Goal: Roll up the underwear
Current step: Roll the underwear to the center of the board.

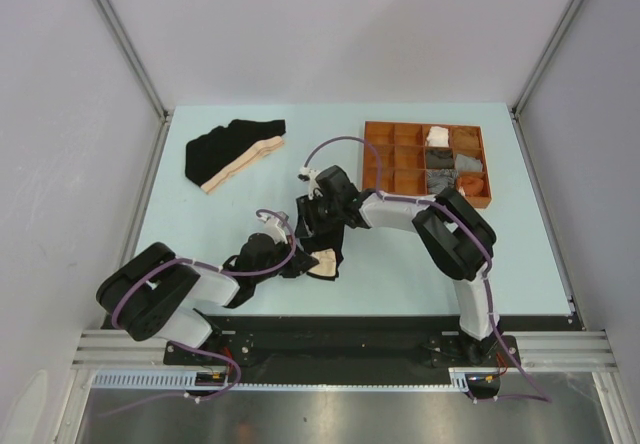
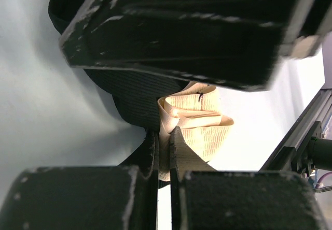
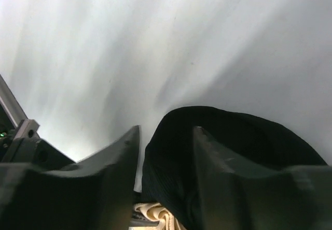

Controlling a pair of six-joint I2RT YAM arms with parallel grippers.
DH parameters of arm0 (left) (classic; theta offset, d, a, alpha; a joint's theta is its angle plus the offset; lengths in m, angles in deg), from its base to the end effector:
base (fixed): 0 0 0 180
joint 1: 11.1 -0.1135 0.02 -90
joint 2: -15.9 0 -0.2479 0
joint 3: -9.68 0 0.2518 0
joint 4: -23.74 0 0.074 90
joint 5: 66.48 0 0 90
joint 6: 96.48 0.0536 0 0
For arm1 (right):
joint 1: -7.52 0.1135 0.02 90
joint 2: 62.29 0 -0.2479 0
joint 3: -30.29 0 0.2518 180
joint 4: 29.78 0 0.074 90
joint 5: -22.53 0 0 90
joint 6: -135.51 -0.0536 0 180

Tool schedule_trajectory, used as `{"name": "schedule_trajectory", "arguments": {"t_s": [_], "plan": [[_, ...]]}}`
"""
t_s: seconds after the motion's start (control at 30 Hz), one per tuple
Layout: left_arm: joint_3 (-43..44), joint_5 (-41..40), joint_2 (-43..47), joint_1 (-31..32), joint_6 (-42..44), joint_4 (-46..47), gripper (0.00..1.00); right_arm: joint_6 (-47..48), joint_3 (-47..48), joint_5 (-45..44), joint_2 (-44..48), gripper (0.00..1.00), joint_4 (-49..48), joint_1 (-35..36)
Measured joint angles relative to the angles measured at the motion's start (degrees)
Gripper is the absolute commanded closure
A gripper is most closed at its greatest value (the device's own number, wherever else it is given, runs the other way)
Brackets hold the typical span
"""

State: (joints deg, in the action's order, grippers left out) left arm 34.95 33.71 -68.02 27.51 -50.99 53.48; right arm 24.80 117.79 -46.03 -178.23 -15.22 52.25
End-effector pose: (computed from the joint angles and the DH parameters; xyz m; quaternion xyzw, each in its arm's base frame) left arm 0.1783 -0.1545 0.0837 0.0009 0.8590 -0.3930 0.3280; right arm 0.2991 0.3239 0.1320 -0.2600 0.8659 0.3553 0.2374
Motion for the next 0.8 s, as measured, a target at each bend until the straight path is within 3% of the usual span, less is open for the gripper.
{"name": "schedule_trajectory", "arguments": {"t_s": [0.03, 0.07, 0.1, 0.8], "plan": [[0.0, 0.0, 0.1, 0.0, 0.0, 0.0, 1.00, 0.3, 0.5, 0.0, -0.5, 0.85, 0.5, 0.2], [0.0, 0.0, 0.1, 0.0, 0.0, -0.1, 1.00, 0.7, 1.0, -0.1, -1.0, 0.97, 1.0, 0.4], [0.0, 0.0, 0.1, 0.0, 0.0, -0.1, 1.00, 1.1, 1.3, -0.2, -1.5, 1.00, 1.4, 0.6], [-0.2, -0.4, -0.3, 0.0, -0.9, 0.1, 1.00, 2.5, 1.9, -10.4, 6.1, 1.00, 13.8, -1.1]]}}
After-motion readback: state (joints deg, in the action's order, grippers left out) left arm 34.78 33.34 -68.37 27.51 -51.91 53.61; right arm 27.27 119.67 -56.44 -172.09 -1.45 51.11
